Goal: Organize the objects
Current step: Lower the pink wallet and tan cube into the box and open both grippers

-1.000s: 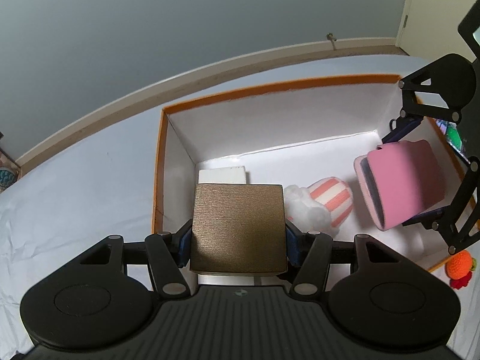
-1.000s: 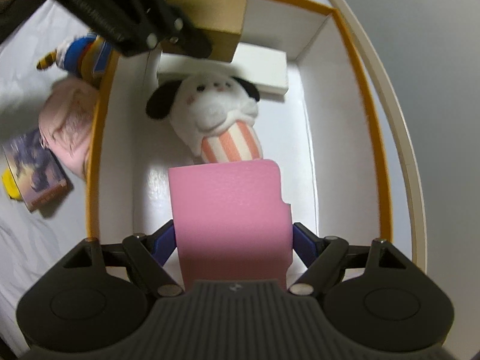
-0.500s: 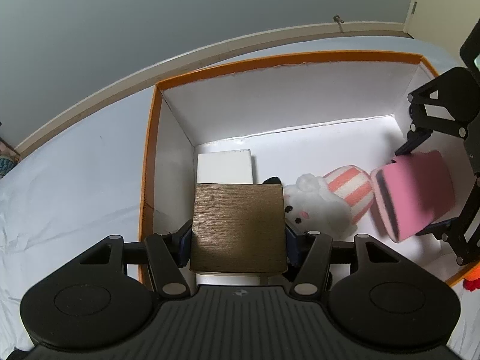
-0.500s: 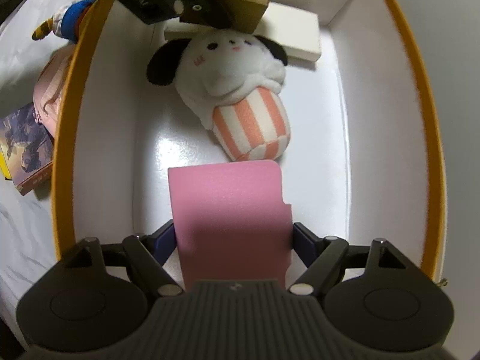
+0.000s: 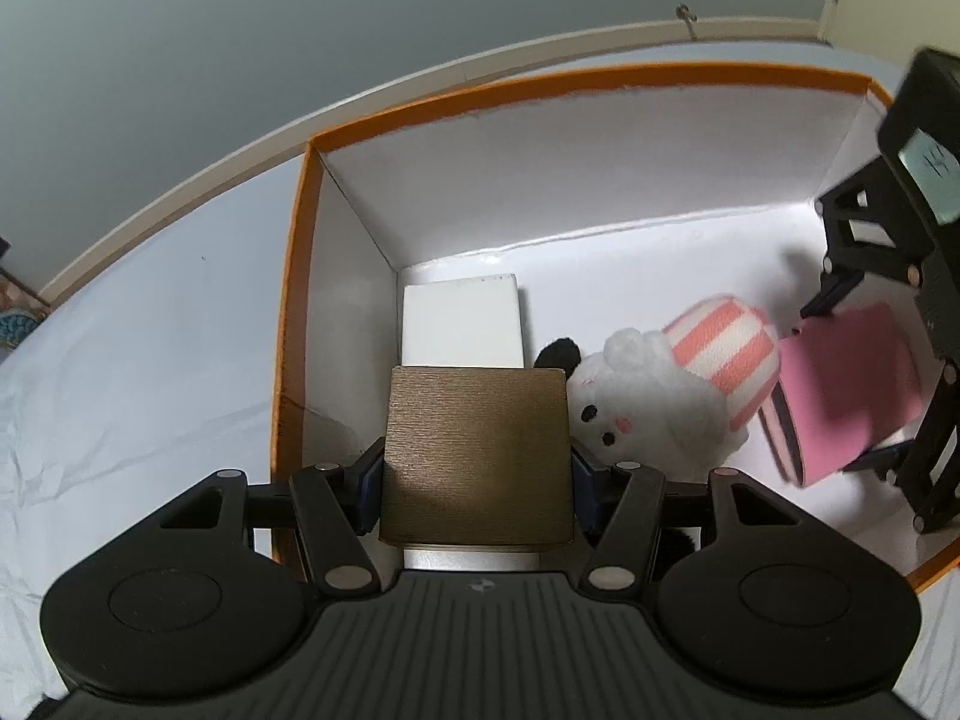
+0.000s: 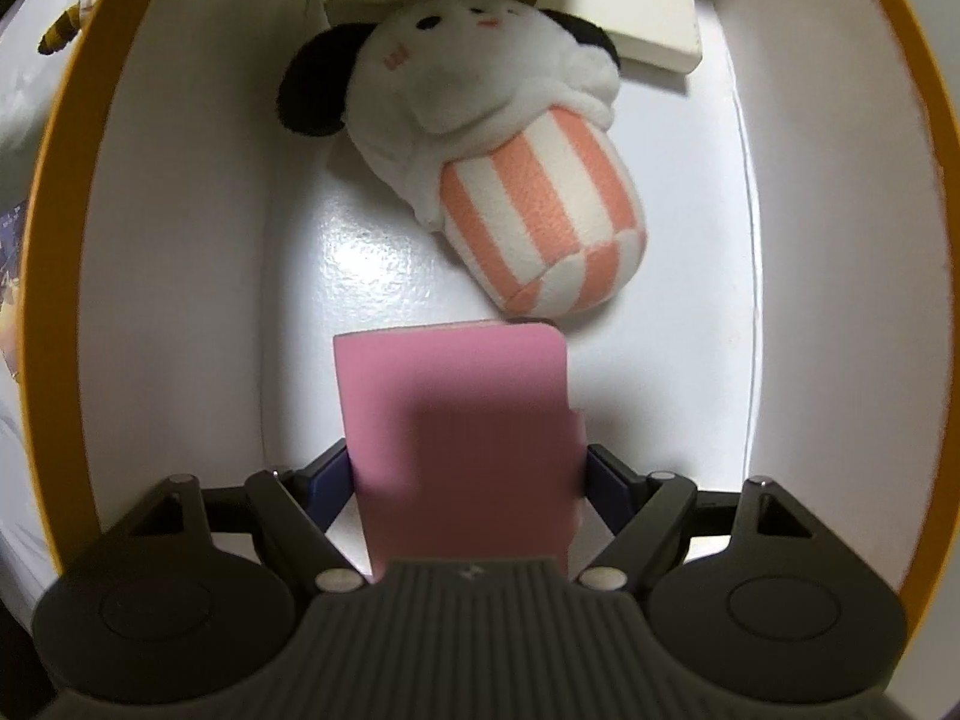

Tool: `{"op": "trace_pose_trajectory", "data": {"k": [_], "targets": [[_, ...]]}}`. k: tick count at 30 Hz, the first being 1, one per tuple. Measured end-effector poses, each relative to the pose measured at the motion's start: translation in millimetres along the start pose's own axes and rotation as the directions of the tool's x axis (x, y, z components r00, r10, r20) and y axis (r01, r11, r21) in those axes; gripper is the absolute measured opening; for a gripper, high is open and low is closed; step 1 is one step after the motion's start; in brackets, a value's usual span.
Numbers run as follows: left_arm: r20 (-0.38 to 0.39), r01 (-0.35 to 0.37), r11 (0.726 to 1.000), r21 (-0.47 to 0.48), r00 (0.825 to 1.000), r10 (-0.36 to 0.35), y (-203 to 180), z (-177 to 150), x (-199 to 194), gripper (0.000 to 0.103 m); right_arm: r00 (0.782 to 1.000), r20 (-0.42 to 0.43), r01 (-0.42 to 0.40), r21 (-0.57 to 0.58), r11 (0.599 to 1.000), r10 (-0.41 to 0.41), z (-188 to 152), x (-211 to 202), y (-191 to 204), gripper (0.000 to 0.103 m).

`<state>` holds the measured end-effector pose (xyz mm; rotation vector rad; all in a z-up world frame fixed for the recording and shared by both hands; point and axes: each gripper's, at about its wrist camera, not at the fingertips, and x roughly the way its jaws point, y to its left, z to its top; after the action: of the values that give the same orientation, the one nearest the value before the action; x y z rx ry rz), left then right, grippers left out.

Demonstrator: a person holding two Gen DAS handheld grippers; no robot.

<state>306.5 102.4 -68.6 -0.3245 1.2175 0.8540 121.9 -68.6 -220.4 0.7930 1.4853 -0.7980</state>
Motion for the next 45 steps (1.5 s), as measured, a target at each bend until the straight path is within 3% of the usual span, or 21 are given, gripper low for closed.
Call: {"op": "trace_pose_trajectory", "data": {"k": [7,11,14,20,28,34,45], "targets": [[-0.096,-0.048,0.998,0.046,0.994,0.052,-17,-7,5,0.067,1.000,0.000,0.002,-0.009,1.000,-0.002,1,0,1,0.081],[-0.155,-0.042,0.998,0.037,0.987,0.048,-16,-7,6,0.067,1.000,-0.004,0.006,-0.012,1.000,-0.006,3,-1,3,0.081],[-0.172,-0.056,0.997,0.052,0.983,0.064,-16,-8,3,0.071,1.000,-0.008,0.009,-0.013,1.000,-0.009,5,-1,4,0.081],[-0.177,-0.109,0.993,0.045,0.977,0.116,-19,-9,-4,0.078,0.999,-0.022,0.029,-0.027,0.999,-0.030,7,0,9,0.082],[-0.173,-0.089,0.996,-0.003,0.981,0.087,-13,-11,-12,0.080,0.999,-0.025,0.039,-0.018,0.999,-0.040,11,-4,12,0.083],[-0.151,-0.095,0.995,-0.026,0.984,0.090,-12,-10,-20,0.080,1.000,0.014,0.026,0.053,0.998,-0.026,12,-23,2,0.096],[-0.090,-0.102,0.993,-0.063,0.991,0.096,-11,-8,-50,0.080,0.995,0.079,0.056,0.097,0.994,-0.064,9,-55,9,0.096]]}}
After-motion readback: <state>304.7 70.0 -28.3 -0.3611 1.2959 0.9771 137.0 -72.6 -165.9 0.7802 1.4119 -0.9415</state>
